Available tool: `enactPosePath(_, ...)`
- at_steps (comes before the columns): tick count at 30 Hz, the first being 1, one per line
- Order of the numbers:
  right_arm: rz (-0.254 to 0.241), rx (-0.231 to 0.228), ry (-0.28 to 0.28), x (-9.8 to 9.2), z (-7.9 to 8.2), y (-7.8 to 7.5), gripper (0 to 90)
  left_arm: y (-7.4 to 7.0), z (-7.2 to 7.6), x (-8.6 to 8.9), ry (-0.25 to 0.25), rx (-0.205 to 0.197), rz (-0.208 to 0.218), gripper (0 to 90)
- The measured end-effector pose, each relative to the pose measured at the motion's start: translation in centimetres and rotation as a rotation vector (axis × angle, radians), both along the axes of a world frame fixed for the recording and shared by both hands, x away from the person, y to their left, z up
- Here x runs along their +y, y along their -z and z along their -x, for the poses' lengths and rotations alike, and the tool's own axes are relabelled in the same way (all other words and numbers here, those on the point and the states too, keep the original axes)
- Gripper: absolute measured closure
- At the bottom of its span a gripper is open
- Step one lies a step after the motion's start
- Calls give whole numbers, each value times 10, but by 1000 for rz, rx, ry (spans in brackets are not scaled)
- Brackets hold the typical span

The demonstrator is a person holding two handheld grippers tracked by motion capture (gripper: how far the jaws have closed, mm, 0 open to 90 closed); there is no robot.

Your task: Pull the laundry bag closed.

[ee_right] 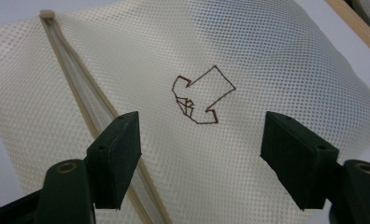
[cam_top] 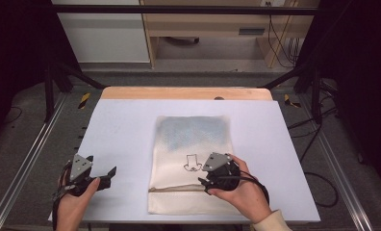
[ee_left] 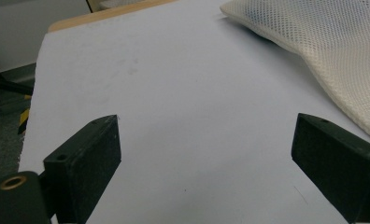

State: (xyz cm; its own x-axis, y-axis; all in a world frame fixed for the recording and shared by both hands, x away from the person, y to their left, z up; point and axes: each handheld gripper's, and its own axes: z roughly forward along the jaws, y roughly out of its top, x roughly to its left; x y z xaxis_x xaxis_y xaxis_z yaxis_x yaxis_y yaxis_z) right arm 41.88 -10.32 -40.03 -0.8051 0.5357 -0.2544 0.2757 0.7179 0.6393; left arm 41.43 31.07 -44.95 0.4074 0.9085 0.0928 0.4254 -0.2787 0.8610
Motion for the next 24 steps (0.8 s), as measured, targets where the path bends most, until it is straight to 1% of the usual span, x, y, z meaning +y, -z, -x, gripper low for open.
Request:
enactPosePath(1, 0, 0, 0, 0, 0, 0, 299, 0, 0, 0, 0, 0, 0, 81)
enactPosePath(3, 14, 13, -21, 7, -2, -3, 329, 0, 0, 1, -4, -1, 2, 81)
enactPosePath(4, 32, 24, -41, 14, -4, -5, 347, 0, -1, 2, -5, -2, 4, 81)
enactPosePath(7, 41, 37, -70, 24, -7, -7, 379, 0, 0, 2, -3, 0, 3, 81)
enactPosePath(8, 41, 37, -70, 24, -7, -7, 379, 1, 0, 2, -5, 1, 2, 81)
enactPosePath(9, 46, 46, -85, 27, -8, -8, 399, 1, 0, 2, -5, 3, -4, 82)
enactPosePath(10, 41, 52, -99, 30, -9, -9, 403, 1, 0, 3, -6, 3, -8, 81)
enactPosePath(12, 65, 72, -128, 39, -13, -11, 435, 1, 0, 3, -9, -1, -2, 80)
enactPosePath(15, 76, 77, -136, 44, -15, -10, 455, 1, -1, 4, -9, -2, -6, 80)
enactPosePath(16, 87, 92, -151, 52, -16, -9, 469, 2, -2, 4, -13, 4, -1, 80)
enactPosePath(19, 110, 104, -175, 61, -15, -7, 504, 2, -3, 5, -22, 12, 3, 80)
enactPosePath(24, 134, 121, -228, 77, -15, -9, 574, 2, -4, 7, -26, 7, 3, 79)
